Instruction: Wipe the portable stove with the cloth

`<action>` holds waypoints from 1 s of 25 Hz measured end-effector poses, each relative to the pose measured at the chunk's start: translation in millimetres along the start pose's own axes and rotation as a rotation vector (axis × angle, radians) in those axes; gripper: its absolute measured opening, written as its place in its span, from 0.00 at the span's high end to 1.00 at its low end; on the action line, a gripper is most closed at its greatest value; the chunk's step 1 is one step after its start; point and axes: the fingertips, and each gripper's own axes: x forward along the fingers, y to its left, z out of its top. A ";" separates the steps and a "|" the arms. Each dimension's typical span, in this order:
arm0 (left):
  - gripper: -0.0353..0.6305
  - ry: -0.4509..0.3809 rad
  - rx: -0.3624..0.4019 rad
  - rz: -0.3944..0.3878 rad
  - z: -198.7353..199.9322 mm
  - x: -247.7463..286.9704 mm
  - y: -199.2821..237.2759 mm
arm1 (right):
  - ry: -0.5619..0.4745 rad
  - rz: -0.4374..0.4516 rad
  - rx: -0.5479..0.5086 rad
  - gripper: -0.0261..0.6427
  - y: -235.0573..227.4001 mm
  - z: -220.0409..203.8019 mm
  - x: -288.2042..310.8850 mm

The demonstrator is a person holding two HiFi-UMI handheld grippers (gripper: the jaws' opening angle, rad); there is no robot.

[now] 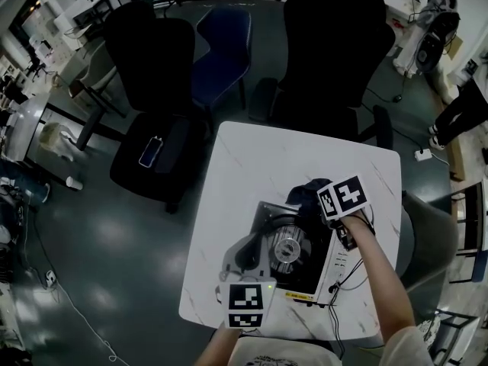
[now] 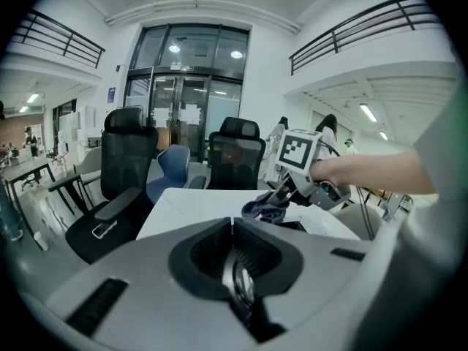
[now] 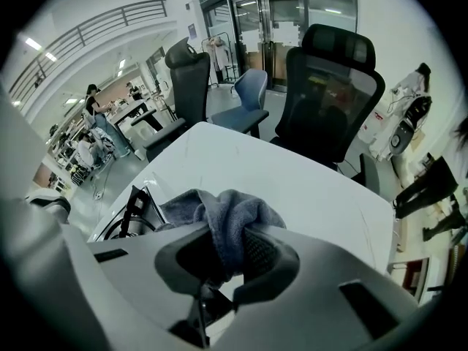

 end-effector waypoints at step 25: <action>0.91 0.005 0.061 -0.058 1.5 3.9 -73.9 | -0.033 -0.072 0.099 0.87 -76.1 -62.4 -31.9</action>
